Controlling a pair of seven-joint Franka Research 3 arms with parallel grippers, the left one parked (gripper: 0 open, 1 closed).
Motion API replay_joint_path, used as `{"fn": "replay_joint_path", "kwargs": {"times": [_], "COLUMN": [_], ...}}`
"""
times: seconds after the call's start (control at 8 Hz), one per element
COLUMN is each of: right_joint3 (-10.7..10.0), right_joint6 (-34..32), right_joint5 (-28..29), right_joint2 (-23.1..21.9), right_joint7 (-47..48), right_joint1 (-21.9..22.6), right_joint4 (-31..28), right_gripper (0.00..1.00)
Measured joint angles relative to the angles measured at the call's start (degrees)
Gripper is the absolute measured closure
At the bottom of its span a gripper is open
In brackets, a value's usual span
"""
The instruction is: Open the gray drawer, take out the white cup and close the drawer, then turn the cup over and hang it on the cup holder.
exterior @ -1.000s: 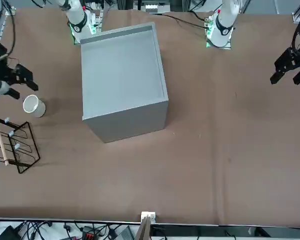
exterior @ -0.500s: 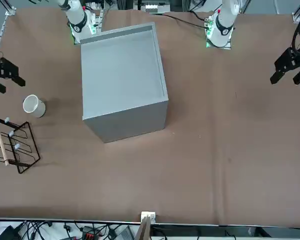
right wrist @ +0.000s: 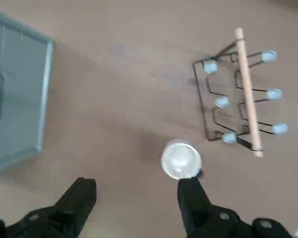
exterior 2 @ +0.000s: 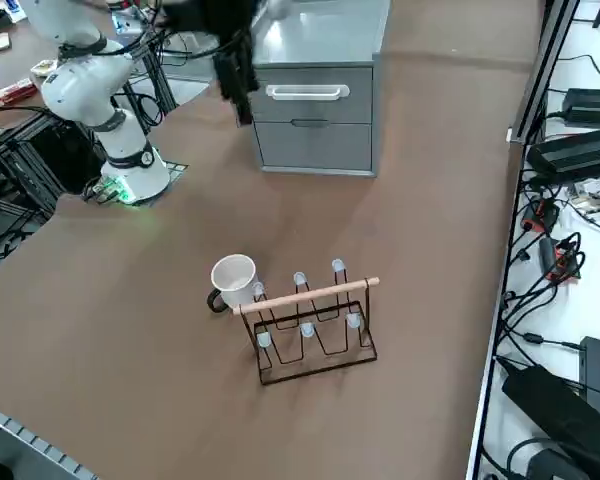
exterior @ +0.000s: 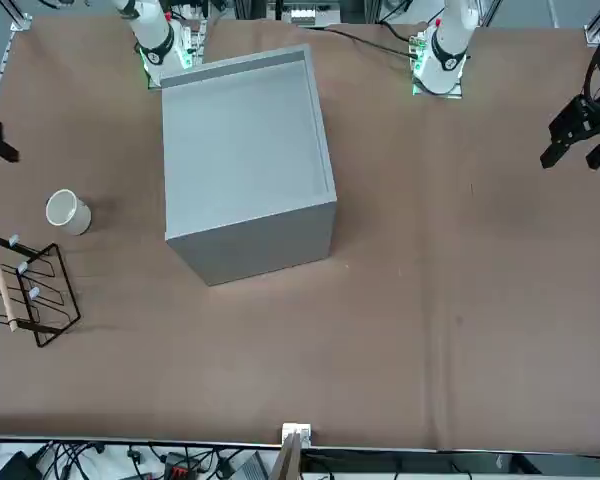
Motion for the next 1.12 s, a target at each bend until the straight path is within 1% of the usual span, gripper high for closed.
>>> {"fn": "replay_joint_path", "kwargs": {"times": [0.25,0.38,0.5,0.62,0.75,0.88,1.12], "right_joint3": [-0.12,-0.26,-1.42,-3.61,-5.11,-5.59,-5.75], "right_joint6": [1.71,2.91,4.1,5.22,5.87,6.24,6.65], "right_joint5": [0.12,1.1,4.34,8.88,13.88,19.07,27.96], "right_joint2": [0.2,0.67,1.73,3.62,6.7,10.44,18.55], "right_joint7": [-14.05,-21.3,-28.48,-36.62,-45.72,-54.67,-69.79], "right_joint1": [-5.99,-8.58,-10.31,-11.55,-13.8,-16.88,-22.8], "right_joint4": [-1.93,-3.11,-4.43,-5.77,-6.49,-6.67,-6.76], "right_gripper": [0.0,0.0,0.0,0.0,0.0,0.0,0.0]}}
